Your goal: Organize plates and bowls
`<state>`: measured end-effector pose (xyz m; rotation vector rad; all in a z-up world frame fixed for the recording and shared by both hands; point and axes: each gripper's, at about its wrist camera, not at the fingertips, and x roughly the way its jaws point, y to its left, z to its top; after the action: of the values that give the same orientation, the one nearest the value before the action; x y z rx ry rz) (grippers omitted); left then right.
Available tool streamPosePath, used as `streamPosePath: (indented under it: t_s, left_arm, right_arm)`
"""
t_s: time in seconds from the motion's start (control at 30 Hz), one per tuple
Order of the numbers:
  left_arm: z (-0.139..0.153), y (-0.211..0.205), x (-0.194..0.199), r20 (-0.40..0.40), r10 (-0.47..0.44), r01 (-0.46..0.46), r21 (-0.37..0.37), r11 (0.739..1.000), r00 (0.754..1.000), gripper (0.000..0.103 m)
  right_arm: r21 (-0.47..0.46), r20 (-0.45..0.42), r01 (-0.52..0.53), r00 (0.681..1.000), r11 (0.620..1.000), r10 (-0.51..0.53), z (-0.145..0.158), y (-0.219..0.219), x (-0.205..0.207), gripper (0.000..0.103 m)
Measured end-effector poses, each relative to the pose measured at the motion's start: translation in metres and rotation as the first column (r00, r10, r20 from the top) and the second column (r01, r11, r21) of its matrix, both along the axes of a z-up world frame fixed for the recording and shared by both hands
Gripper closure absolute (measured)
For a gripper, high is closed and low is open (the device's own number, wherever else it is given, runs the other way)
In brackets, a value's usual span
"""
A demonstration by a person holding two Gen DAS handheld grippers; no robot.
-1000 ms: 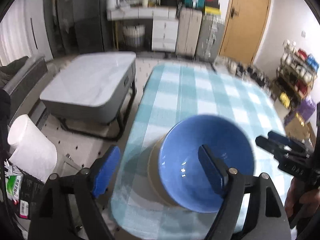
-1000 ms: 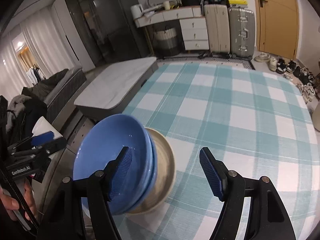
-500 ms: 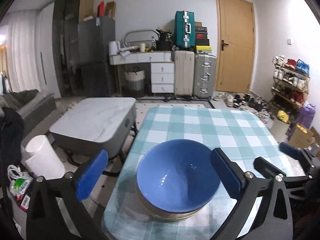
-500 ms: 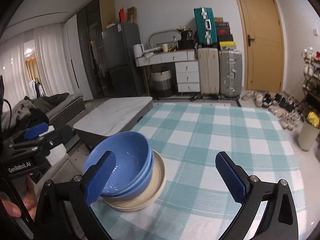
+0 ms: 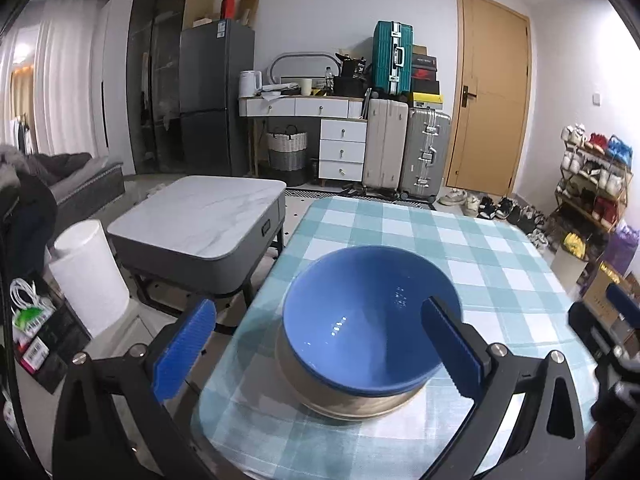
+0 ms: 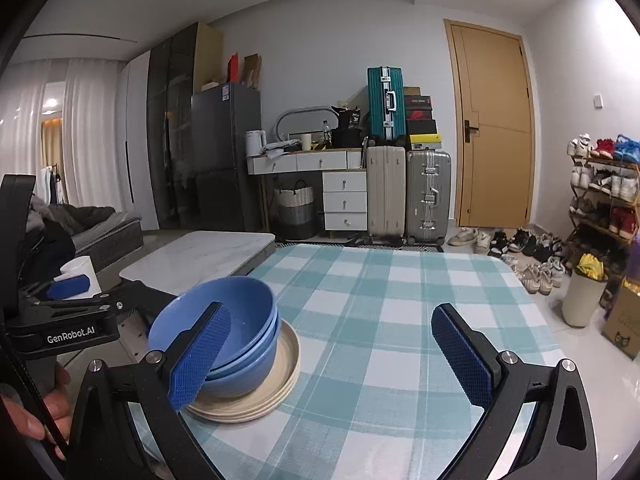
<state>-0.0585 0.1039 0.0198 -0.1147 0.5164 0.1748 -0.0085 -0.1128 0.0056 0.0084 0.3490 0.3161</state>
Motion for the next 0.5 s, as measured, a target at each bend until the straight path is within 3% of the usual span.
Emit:
streamPosePath:
  t_s: [0.27, 0.5]
  left_arm:
    - [-0.001, -0.021, -0.008, 0.000, -0.044, 0.044, 0.045, 0.998, 0.999, 0.000]
    - [-0.001, -0.027, -0.019, 0.027, -0.041, 0.040, 0.026, 0.999, 0.999, 0.000]
  right_arm:
    - [-0.065, -0.018, -0.046, 0.999, 0.997, 0.045, -0.011, 0.024, -0.015, 0.001]
    - [-0.014, -0.001, -0.011, 1.000, 1.000, 0.010, -0.011, 0.016, -0.023, 0.001]
